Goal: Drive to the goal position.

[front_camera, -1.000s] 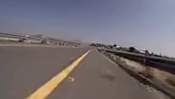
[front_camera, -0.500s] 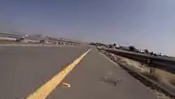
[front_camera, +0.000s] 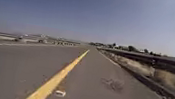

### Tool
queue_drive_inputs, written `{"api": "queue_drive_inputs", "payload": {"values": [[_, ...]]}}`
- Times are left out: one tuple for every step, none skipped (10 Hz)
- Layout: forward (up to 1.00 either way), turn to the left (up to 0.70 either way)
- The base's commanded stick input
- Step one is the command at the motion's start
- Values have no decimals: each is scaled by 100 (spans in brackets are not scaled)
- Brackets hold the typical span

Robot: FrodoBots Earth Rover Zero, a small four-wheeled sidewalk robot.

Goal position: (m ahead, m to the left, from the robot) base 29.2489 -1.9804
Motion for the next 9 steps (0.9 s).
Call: {"api": "queue_drive_inputs", "payload": {"values": [[50, 0], [50, 0], [50, 0], [50, 0], [50, 0], [50, 0], [50, 0], [50, 0], [50, 0]]}}
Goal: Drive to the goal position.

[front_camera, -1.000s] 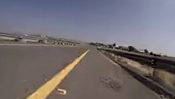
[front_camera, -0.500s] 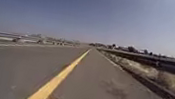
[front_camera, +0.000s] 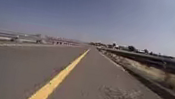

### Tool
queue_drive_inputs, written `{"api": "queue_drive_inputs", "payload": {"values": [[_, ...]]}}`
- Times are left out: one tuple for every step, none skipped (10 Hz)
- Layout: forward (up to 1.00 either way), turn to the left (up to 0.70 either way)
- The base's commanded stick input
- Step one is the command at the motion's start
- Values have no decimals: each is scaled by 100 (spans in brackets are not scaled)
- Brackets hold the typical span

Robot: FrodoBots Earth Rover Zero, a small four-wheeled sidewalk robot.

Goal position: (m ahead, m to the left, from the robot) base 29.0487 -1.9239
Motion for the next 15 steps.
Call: {"api": "queue_drive_inputs", "payload": {"values": [[50, 0], [50, 0], [50, 0], [50, 0], [50, 0], [50, 0], [50, 0], [50, 0], [50, 0], [50, 0], [50, 0], [50, 0], [50, 0], [50, 0], [50, 0]]}}
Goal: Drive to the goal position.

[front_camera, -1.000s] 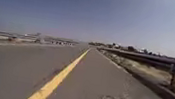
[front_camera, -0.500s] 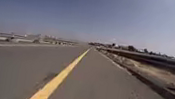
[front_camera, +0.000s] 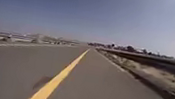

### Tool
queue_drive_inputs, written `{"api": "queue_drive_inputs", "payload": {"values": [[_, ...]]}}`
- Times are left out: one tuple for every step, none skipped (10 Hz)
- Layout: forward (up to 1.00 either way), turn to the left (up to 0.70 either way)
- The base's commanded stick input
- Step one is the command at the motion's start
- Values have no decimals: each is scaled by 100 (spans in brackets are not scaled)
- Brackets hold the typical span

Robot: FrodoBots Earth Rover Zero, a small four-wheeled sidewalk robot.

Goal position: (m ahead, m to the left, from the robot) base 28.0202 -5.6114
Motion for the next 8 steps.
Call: {"api": "queue_drive_inputs", "payload": {"values": [[50, 0], [50, 0], [50, 0], [50, 0], [50, 0], [50, 0], [50, 0], [50, 0]]}}
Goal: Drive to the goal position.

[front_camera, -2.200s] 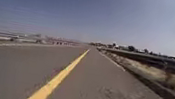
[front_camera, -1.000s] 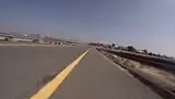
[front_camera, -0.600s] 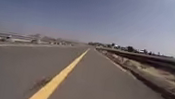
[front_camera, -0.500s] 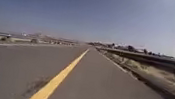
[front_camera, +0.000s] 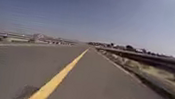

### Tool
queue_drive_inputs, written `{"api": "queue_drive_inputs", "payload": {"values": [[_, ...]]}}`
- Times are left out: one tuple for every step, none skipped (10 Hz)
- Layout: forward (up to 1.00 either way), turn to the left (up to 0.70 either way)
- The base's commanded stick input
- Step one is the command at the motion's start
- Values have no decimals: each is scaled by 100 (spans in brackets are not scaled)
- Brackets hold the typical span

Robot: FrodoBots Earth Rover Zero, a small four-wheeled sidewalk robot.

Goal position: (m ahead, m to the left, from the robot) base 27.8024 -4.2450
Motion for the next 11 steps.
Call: {"api": "queue_drive_inputs", "payload": {"values": [[50, 0], [50, 0], [50, 0], [50, 0], [50, 0], [50, 0], [50, 0], [50, 0], [50, 0], [50, 0], [50, 0]]}}
